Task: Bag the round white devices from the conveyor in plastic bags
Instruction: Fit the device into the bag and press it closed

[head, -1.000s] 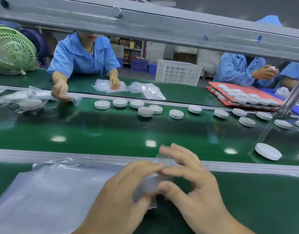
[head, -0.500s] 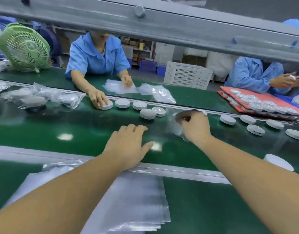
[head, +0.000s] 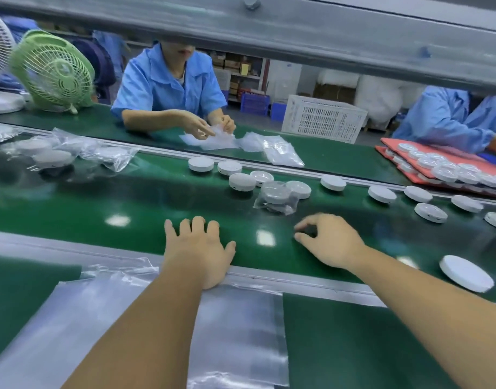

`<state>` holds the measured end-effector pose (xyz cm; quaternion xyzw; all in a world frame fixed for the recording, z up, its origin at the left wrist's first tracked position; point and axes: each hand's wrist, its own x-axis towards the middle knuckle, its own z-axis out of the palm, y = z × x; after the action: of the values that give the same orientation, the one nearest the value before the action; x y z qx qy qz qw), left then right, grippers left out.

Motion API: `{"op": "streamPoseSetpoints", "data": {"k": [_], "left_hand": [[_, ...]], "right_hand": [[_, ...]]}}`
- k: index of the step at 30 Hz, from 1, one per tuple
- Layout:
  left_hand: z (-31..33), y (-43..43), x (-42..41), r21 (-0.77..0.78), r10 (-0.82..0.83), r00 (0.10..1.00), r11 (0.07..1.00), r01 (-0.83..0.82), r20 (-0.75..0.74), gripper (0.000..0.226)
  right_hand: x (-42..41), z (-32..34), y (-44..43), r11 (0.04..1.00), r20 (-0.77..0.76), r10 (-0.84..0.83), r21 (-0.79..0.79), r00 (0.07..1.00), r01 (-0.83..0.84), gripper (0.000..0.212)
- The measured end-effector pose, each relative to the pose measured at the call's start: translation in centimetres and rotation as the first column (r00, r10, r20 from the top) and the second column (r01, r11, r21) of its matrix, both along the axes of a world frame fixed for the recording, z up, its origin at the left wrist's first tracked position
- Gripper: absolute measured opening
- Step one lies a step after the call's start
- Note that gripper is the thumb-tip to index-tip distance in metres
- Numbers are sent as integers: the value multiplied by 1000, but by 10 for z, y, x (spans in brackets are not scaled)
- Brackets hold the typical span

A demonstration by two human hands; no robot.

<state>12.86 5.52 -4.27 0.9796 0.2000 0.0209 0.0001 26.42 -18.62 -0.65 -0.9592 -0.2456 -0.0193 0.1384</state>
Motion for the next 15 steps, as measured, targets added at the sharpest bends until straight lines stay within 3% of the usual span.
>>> {"op": "streamPoseSetpoints", "data": {"k": [4, 7, 10, 12, 15], "left_hand": [[14, -4, -2, 177, -7, 999, 984, 13, -34, 63], [33, -24, -6, 174, -193, 979, 968, 180, 66, 50], [50, -53, -32, -70, -325, 918, 935, 348, 228, 36], [52, -67, -63, -182, -381, 882, 881, 437, 276, 39], [45, -78, -105, -205, -471, 839, 824, 529, 272, 41]], "right_hand": [[3, 11, -85, 916, 195, -304, -209, 933, 342, 42], [13, 6, -165, 795, 37, -557, -265, 830, 545, 73], [12, -10, -222, 819, -139, -571, -163, 809, 550, 90], [10, -18, -232, 825, -102, -565, -65, 818, 562, 81], [4, -21, -221, 873, 6, -485, 53, 874, 484, 50]]}}
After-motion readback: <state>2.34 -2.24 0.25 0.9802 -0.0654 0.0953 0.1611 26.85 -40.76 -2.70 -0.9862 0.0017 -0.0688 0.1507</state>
